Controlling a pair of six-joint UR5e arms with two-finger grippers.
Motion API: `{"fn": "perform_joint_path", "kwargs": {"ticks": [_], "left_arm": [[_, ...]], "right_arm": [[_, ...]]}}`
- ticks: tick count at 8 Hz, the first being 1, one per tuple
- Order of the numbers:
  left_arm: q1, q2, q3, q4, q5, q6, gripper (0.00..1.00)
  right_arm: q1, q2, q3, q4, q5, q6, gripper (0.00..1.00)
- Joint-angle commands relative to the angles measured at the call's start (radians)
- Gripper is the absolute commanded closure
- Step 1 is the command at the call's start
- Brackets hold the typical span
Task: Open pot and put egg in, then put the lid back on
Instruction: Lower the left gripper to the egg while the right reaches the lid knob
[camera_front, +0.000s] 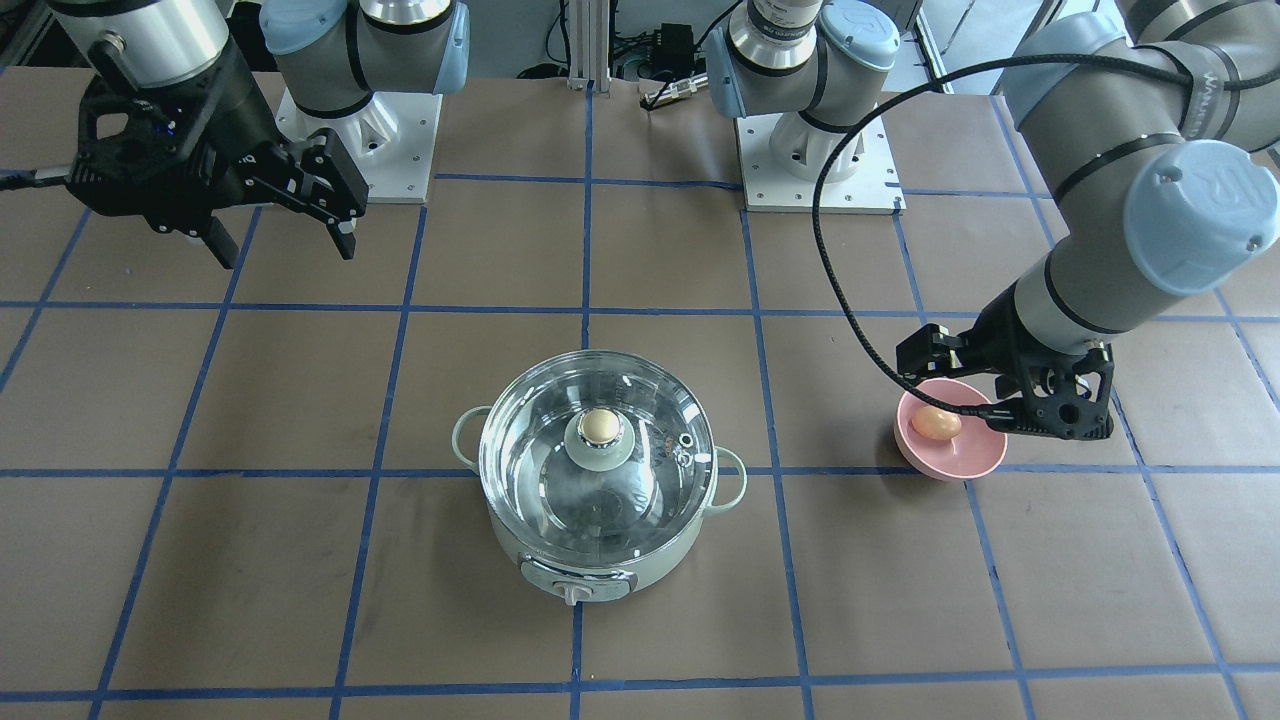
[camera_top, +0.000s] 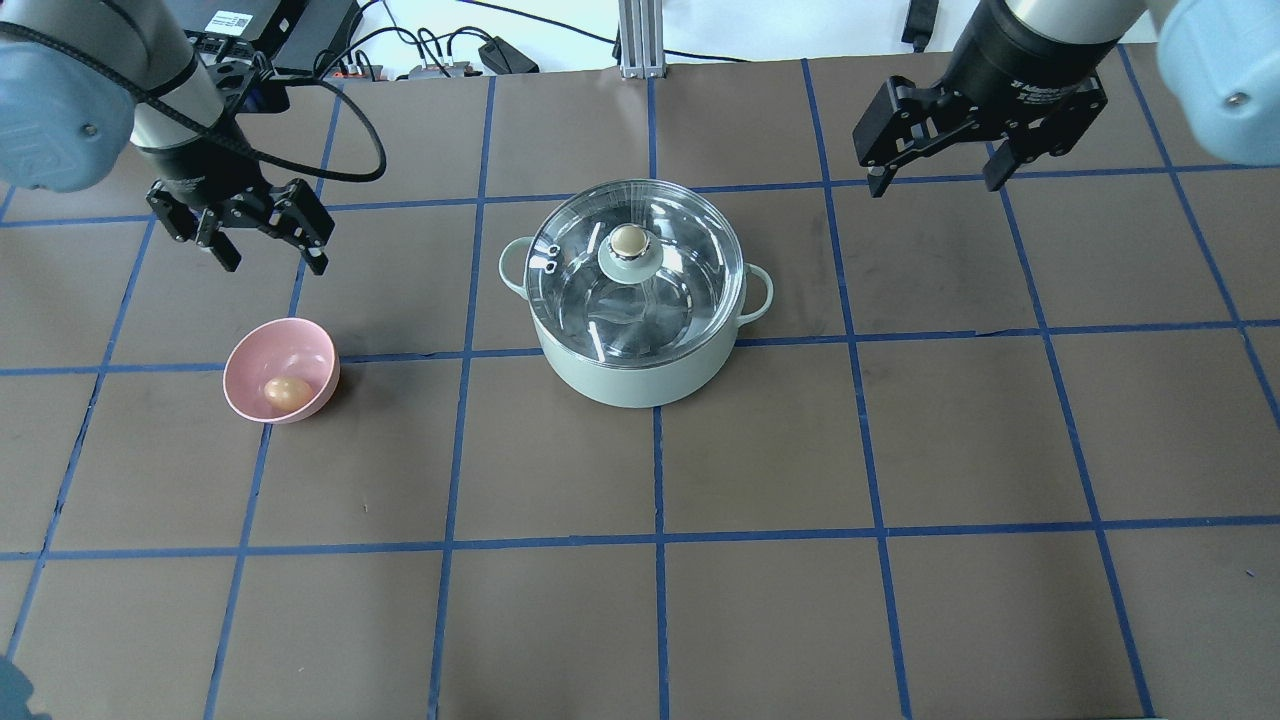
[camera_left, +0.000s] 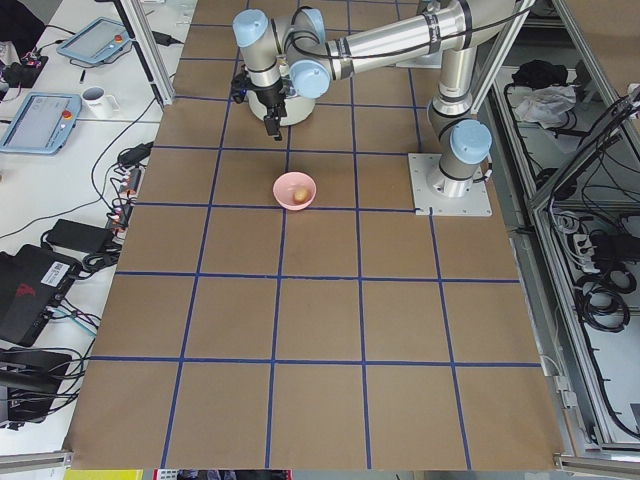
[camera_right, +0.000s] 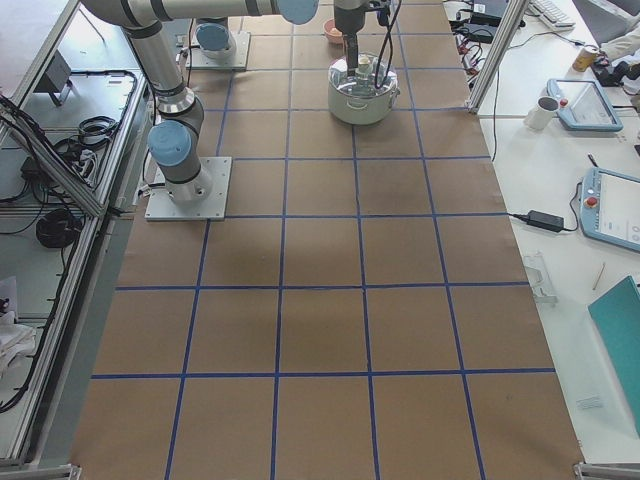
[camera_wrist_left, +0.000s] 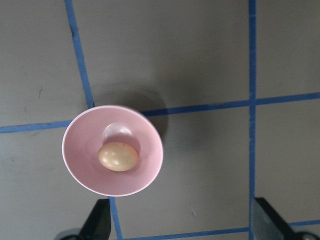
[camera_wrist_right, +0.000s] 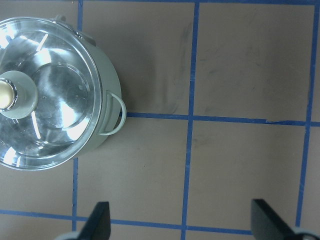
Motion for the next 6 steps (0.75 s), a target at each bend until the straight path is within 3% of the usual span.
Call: {"fn": "perform_joint_path", "kwargs": {"ticks": [1,6], "left_arm": [[0.110,-0.052,-0.099,0.091,0.042,0.090,0.00],[0.135,-0.182,-0.150,0.180,0.084,0.152,0.00]], "right_arm": [[0.067,0.096,-0.007,-0.125,-0.010,0.036,0.00],[0.266,0.291,-0.004,-0.356,0.002,0.400,0.00]]}}
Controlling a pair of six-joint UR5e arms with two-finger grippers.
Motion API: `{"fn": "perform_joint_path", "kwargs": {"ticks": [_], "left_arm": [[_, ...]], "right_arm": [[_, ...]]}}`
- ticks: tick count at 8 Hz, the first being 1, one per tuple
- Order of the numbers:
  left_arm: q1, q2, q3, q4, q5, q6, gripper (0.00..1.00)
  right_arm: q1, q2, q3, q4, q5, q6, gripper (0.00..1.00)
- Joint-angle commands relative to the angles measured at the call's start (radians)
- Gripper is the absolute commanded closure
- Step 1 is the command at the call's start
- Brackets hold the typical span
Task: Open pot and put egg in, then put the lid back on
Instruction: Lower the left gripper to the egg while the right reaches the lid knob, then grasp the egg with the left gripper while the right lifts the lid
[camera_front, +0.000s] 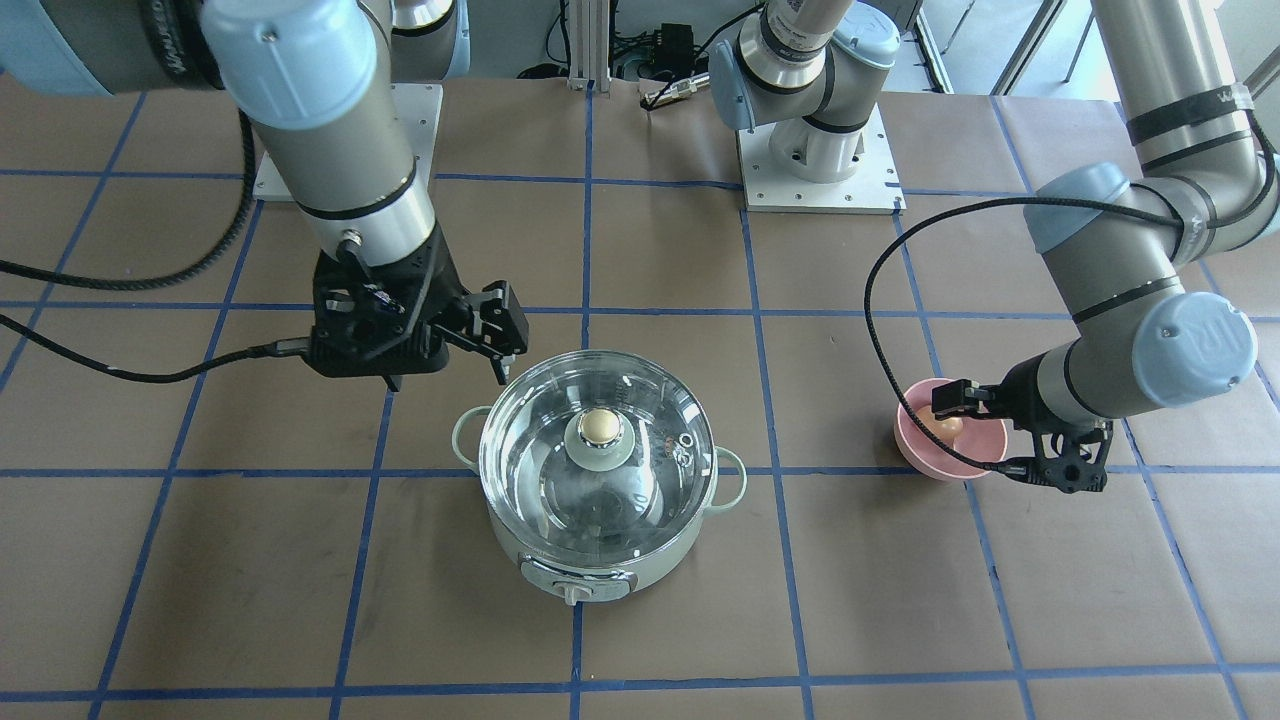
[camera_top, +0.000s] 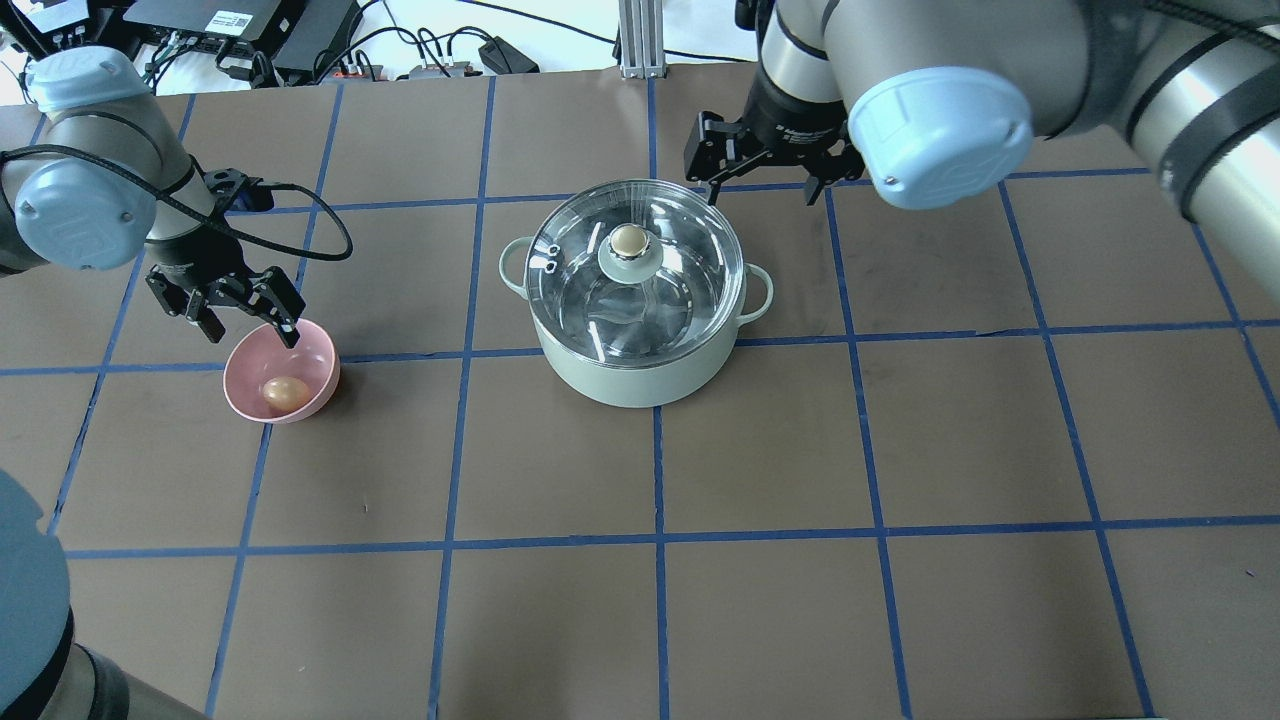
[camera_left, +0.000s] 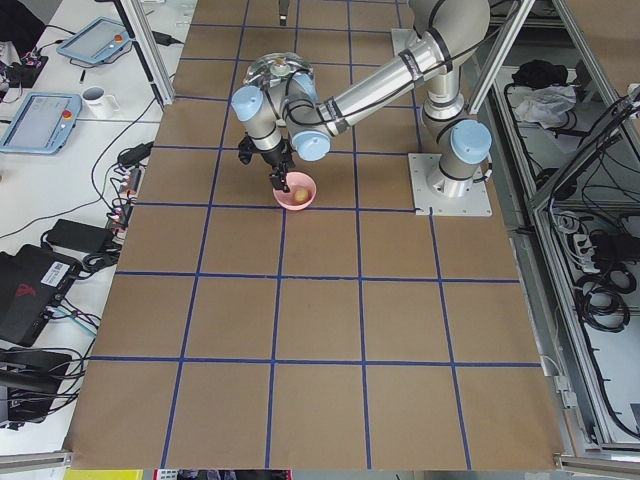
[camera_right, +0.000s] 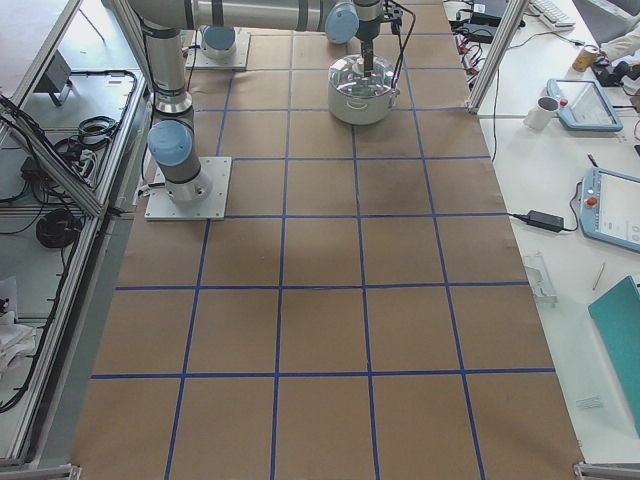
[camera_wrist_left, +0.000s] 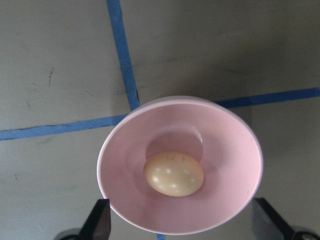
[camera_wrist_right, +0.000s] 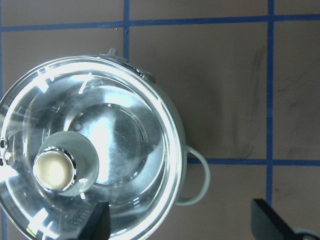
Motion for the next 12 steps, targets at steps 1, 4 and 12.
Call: {"fn": "perform_joint_path", "kwargs": {"ticks": [1,4,12], "left_arm": [[0.002,-0.060,-0.016,0.036,0.030,0.000,0.00],[0.002,-0.075,-0.019,0.034,0.037,-0.011,0.00],[0.001,-0.109,-0.019,0.036,0.006,-0.008,0.14]], "right_arm": [[0.081,0.078,0.010,-0.100,0.000,0.173,0.00],[0.123,0.146,0.021,-0.199,-0.003,0.261,0.00],[0.180,0.157,0.012,-0.209,-0.008,0.378,0.09]]}}
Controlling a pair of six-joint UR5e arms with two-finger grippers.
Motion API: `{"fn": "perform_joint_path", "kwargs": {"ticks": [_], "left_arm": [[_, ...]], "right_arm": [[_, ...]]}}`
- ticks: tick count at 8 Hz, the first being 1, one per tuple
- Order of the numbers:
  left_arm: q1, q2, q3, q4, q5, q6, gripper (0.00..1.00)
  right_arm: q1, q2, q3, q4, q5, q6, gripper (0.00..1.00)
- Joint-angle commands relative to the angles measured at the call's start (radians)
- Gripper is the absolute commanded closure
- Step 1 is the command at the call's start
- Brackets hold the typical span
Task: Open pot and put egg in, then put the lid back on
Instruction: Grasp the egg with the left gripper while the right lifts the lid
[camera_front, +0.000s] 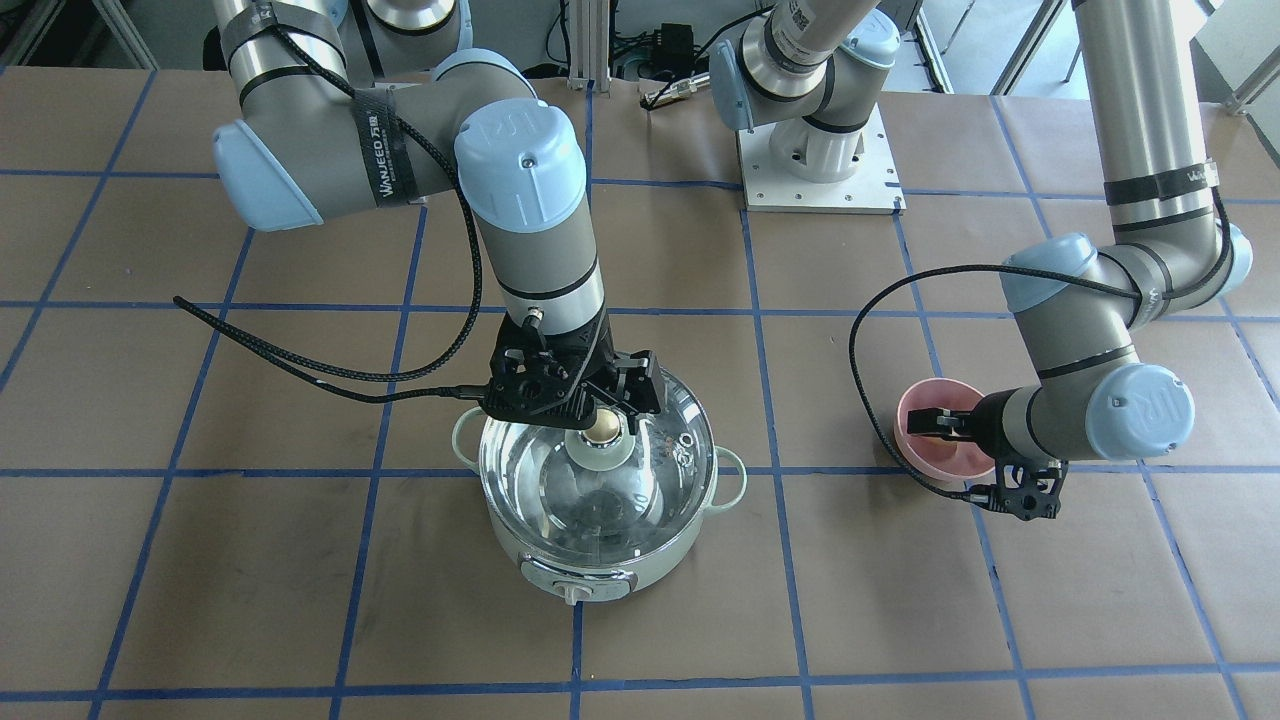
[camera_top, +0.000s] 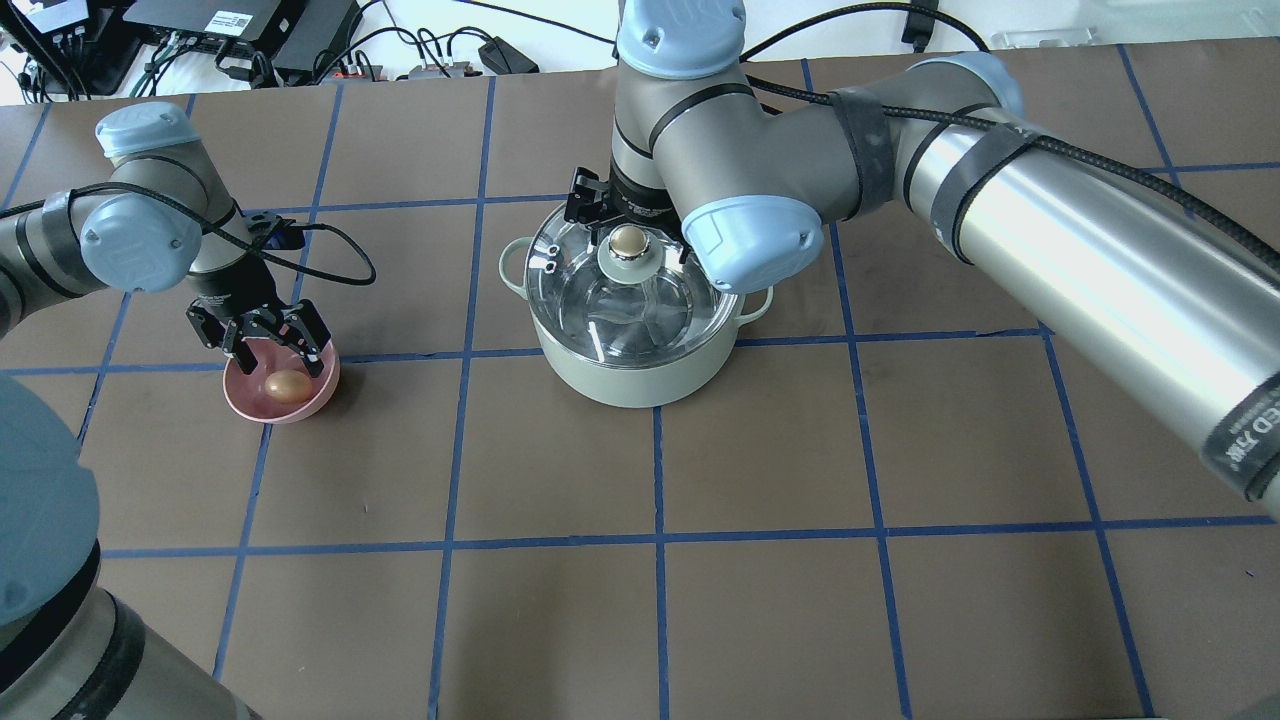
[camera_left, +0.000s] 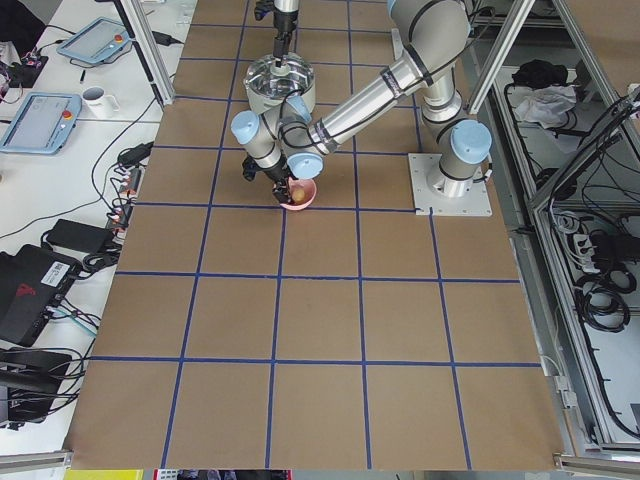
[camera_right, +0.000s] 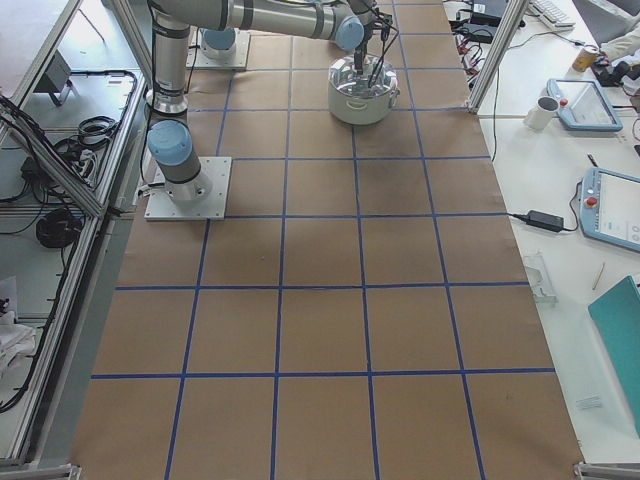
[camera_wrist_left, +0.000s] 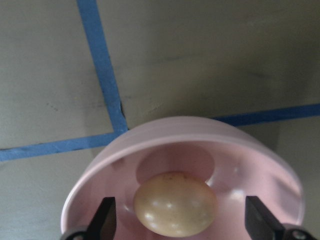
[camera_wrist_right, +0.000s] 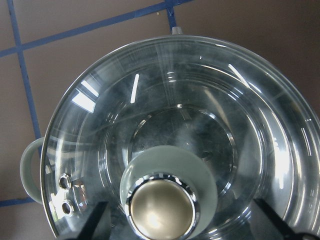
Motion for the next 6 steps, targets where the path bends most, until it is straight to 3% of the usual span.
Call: {"fn": "perform_joint_path", "kwargs": {"ticks": [1,3,5,6], "left_arm": [[0.000,-0.009,0.000,0.000,0.017,0.004,0.14],[0.000,-0.012,0.000,0.000,0.023,0.002,0.14],[0.000,-0.024,-0.001,0.000,0.020,0.002,0.15],[0.000,-0.027,0.000,0.000,0.023,0.005,0.17]], "right_arm": [[0.017,0.009,0.000,0.003,-0.010,-0.003,0.17],[0.017,0.015,-0.001,0.002,-0.016,-0.020,0.32],[0.017,0.013,-0.003,-0.007,-0.043,-0.067,0.55],[0.017,0.009,-0.007,-0.003,-0.046,-0.068,0.73]]}}
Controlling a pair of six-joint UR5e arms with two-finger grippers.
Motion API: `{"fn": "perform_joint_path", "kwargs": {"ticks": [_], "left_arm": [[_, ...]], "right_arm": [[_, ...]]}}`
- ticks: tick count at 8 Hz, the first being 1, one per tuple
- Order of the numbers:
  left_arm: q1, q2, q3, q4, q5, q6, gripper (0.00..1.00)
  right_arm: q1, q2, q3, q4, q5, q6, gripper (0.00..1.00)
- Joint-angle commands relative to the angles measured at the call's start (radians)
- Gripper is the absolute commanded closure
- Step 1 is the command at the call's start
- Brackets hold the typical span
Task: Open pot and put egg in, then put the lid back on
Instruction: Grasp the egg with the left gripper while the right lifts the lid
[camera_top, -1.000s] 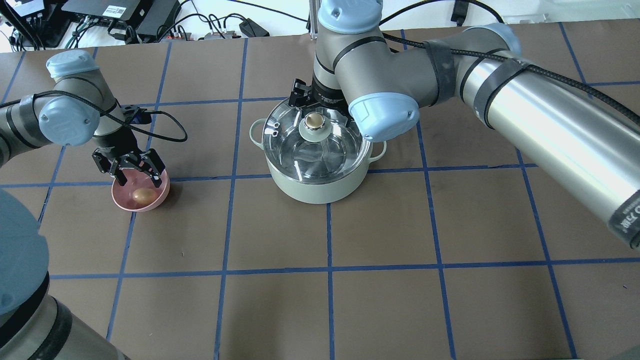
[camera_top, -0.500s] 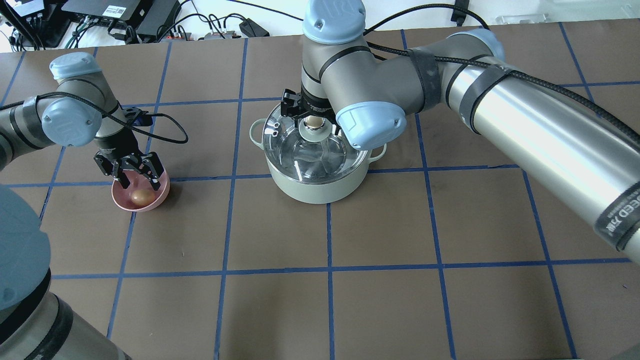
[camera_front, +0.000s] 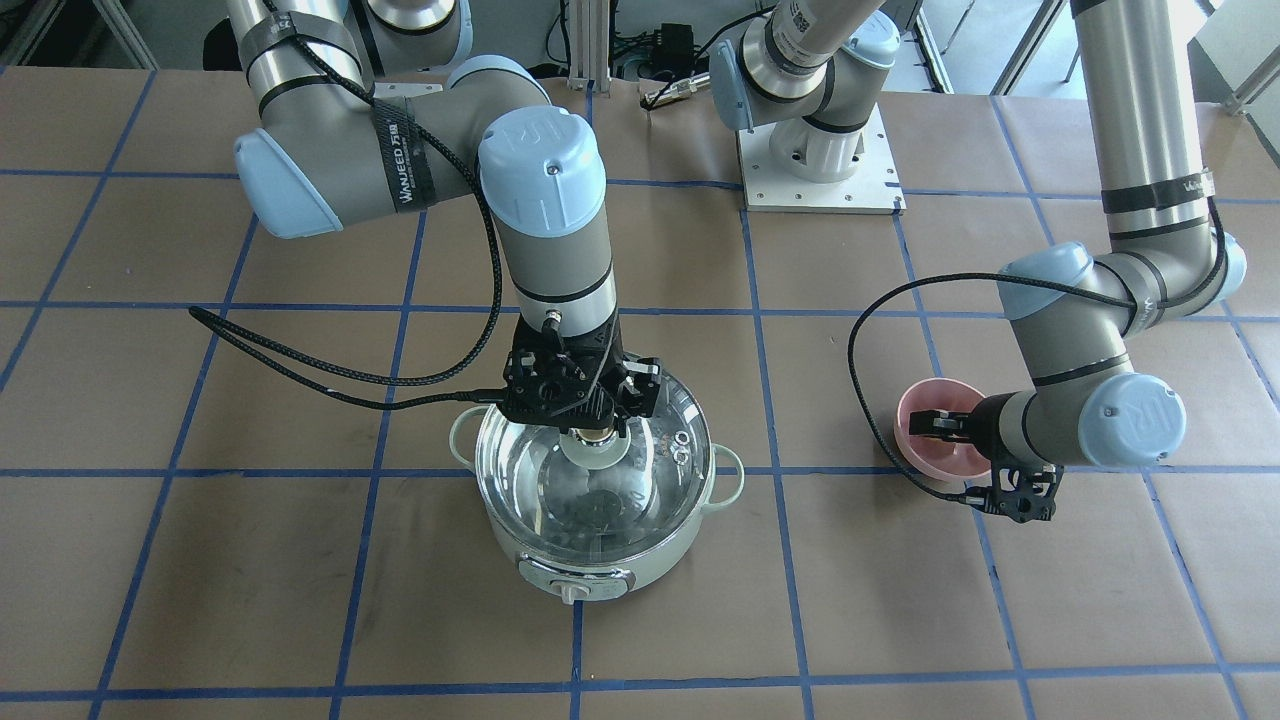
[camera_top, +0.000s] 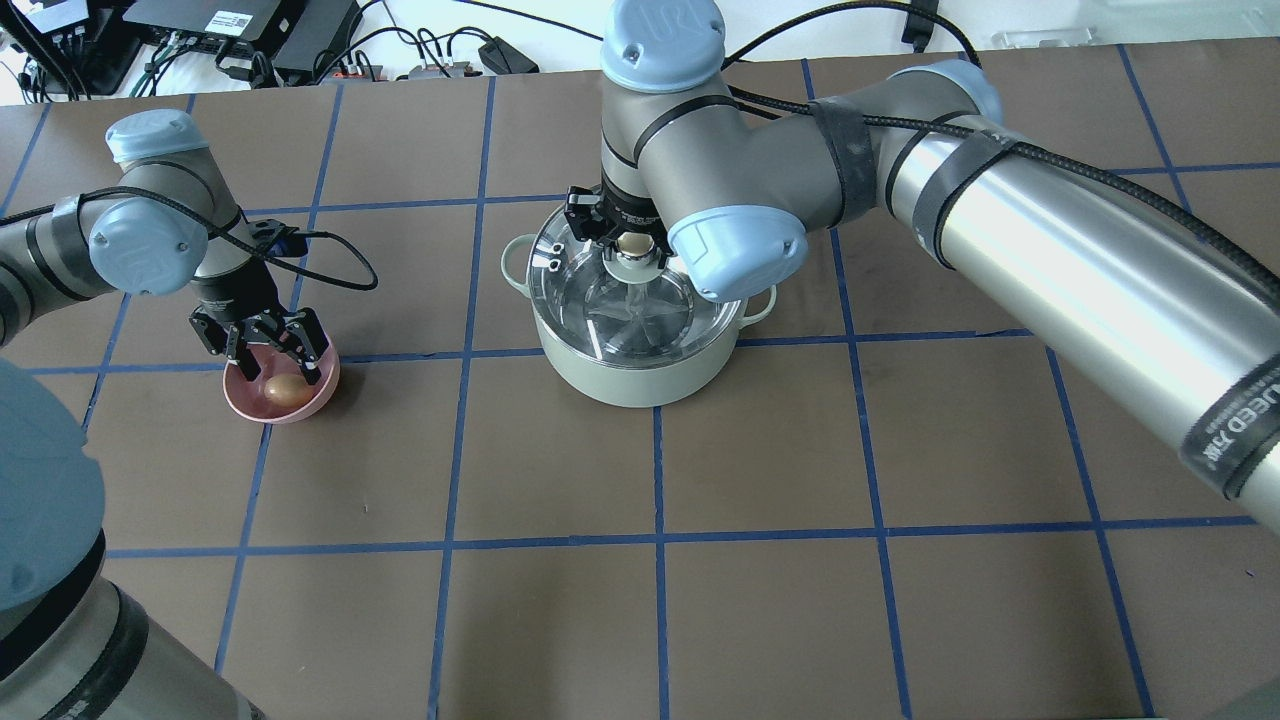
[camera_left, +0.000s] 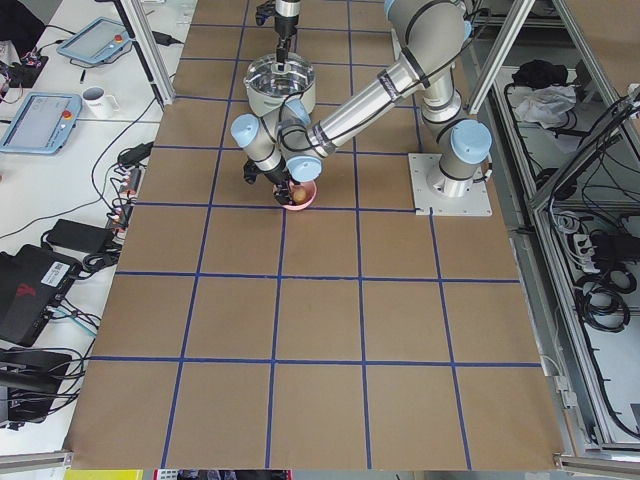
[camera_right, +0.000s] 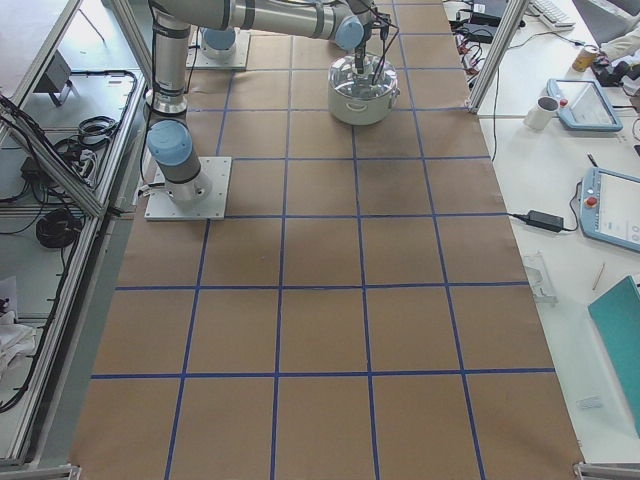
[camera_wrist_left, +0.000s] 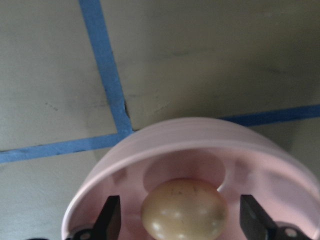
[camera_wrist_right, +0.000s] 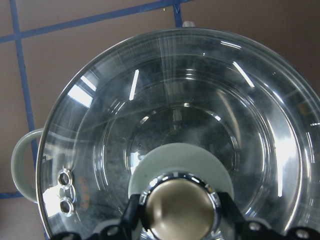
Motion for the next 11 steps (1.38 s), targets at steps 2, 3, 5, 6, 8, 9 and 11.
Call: {"fn": "perform_joint_path", "kwargs": {"ticks": [2,3,5,6,8,9,11], "left_arm": [[0.000,-0.009,0.000,-0.002,0.002,0.004,0.55],[0.000,-0.009,0.000,-0.003,0.000,0.003,0.61],[0.000,-0.009,0.002,-0.009,0.002,0.000,0.74],[0.000,-0.006,0.006,-0.012,0.002,-0.002,0.74],[0.000,0.040,0.019,-0.067,-0.005,-0.003,0.74],[-0.005,0.079,0.019,-0.096,-0.008,-0.008,0.74],[-0.029,0.177,0.019,-0.098,-0.061,-0.022,0.74]], "right_arm": [[0.000,-0.006,-0.023,0.009,-0.040,-0.043,0.81],[-0.002,-0.012,-0.038,0.037,-0.045,-0.045,0.83],[-0.020,-0.064,-0.058,0.129,-0.048,-0.094,0.85],[-0.057,-0.087,-0.059,0.182,-0.087,-0.146,0.86],[-0.182,-0.149,-0.059,0.279,-0.059,-0.250,0.86],[-0.253,-0.189,-0.057,0.334,-0.042,-0.349,0.87],[-0.343,-0.236,-0.057,0.433,-0.038,-0.439,0.88]]}}
